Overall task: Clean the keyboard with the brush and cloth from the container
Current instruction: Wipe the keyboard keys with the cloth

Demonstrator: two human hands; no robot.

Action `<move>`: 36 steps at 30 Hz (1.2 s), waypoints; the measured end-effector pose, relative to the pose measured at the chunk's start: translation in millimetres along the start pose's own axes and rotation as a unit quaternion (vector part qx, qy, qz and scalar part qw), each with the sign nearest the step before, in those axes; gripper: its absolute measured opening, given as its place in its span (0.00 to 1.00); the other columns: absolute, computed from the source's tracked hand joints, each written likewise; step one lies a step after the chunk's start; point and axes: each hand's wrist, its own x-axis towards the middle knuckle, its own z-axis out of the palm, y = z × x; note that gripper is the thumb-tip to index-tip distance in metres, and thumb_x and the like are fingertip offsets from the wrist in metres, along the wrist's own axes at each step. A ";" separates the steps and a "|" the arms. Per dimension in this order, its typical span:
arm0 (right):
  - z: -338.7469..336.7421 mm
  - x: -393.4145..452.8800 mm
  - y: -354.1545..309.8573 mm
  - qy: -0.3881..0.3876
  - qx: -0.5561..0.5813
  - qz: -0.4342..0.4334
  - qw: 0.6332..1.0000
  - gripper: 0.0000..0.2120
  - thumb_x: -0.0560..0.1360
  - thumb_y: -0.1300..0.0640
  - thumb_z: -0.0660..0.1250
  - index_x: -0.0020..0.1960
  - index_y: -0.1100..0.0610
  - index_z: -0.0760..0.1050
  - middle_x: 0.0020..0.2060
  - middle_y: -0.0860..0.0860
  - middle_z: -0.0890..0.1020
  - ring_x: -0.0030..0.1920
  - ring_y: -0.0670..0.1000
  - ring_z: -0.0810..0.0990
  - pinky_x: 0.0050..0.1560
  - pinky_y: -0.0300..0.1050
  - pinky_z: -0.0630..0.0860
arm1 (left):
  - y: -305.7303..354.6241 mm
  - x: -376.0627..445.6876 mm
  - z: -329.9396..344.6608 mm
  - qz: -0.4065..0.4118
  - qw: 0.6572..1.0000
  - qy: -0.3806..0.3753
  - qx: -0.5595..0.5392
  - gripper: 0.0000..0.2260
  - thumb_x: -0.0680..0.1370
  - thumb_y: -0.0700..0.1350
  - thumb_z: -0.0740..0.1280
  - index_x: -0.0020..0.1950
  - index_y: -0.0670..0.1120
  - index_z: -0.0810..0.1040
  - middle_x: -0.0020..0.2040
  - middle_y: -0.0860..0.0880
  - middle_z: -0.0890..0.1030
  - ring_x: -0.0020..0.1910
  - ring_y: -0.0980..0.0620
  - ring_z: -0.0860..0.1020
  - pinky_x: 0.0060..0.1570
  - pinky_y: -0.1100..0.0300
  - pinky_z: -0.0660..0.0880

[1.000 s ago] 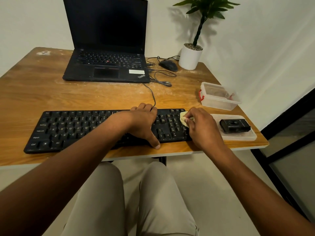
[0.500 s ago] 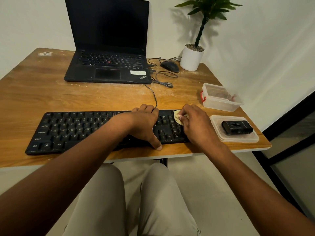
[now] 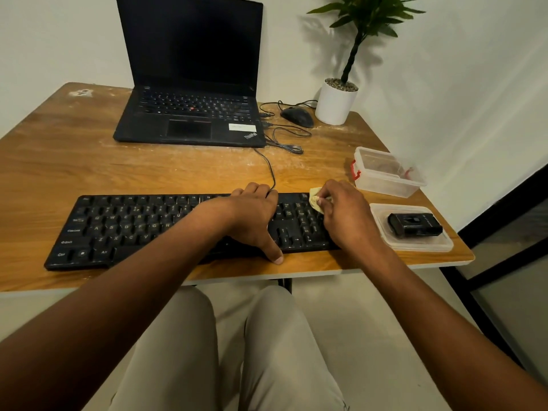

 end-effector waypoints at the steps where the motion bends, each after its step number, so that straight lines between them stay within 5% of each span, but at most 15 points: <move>1: -1.9 4.7 1.7 0.005 0.005 0.008 1.000 0.02 0.82 0.56 0.66 0.52 0.52 0.77 0.50 0.50 0.79 0.50 0.51 0.77 0.49 0.49 0.75 | 0.0 -0.5 -0.4 0.001 1.000 -0.001 0.000 0.61 0.67 0.72 0.74 0.84 0.45 0.43 0.84 0.46 0.48 0.82 0.43 0.47 0.81 0.44 0.51; 9: 6.3 -15.9 -31.5 -0.045 -0.001 -0.068 0.997 0.02 0.82 0.55 0.67 0.53 0.51 0.77 0.50 0.47 0.76 0.50 0.48 0.74 0.48 0.46 0.74 | 1.4 1.2 0.4 0.002 1.000 0.004 0.011 0.61 0.68 0.71 0.74 0.84 0.44 0.44 0.84 0.45 0.49 0.82 0.42 0.47 0.80 0.44 0.52; 17: -11.1 7.1 3.6 -0.007 0.009 0.030 0.999 0.02 0.82 0.57 0.68 0.51 0.52 0.78 0.54 0.51 0.80 0.53 0.52 0.79 0.50 0.48 0.74 | -1.2 2.2 1.9 0.006 1.000 0.004 0.005 0.61 0.67 0.72 0.74 0.85 0.44 0.44 0.84 0.45 0.48 0.82 0.43 0.47 0.80 0.44 0.51; 21: -5.8 6.9 -23.6 -0.001 0.024 -0.016 1.000 0.01 0.82 0.55 0.67 0.52 0.51 0.77 0.51 0.47 0.78 0.52 0.48 0.76 0.54 0.47 0.73 | -1.8 3.9 3.6 0.004 1.000 0.009 0.005 0.61 0.66 0.73 0.74 0.85 0.45 0.44 0.84 0.46 0.49 0.82 0.43 0.47 0.80 0.44 0.51; 25: 7.7 4.5 -28.4 -0.033 -0.002 -0.047 0.998 0.01 0.81 0.55 0.67 0.52 0.50 0.78 0.49 0.48 0.78 0.49 0.49 0.76 0.47 0.46 0.73 | -1.5 4.4 3.9 0.003 1.000 0.011 0.010 0.61 0.66 0.73 0.74 0.84 0.45 0.46 0.83 0.46 0.50 0.82 0.42 0.49 0.80 0.44 0.52; 30: -5.3 23.1 -6.4 -0.013 -0.028 0.025 0.999 0.03 0.81 0.58 0.68 0.53 0.54 0.80 0.58 0.56 0.79 0.60 0.56 0.77 0.63 0.50 0.72 | -0.9 1.1 2.2 0.006 1.000 0.009 0.003 0.61 0.67 0.72 0.74 0.85 0.44 0.45 0.84 0.45 0.49 0.82 0.43 0.48 0.80 0.44 0.51; 36: -7.2 -10.6 -25.5 -0.039 0.005 -0.032 0.999 0.02 0.82 0.56 0.67 0.51 0.50 0.78 0.50 0.47 0.76 0.49 0.48 0.75 0.46 0.43 0.69 | -0.6 1.5 3.0 0.008 1.000 0.013 0.010 0.60 0.67 0.72 0.74 0.85 0.44 0.45 0.84 0.45 0.49 0.82 0.42 0.49 0.80 0.44 0.52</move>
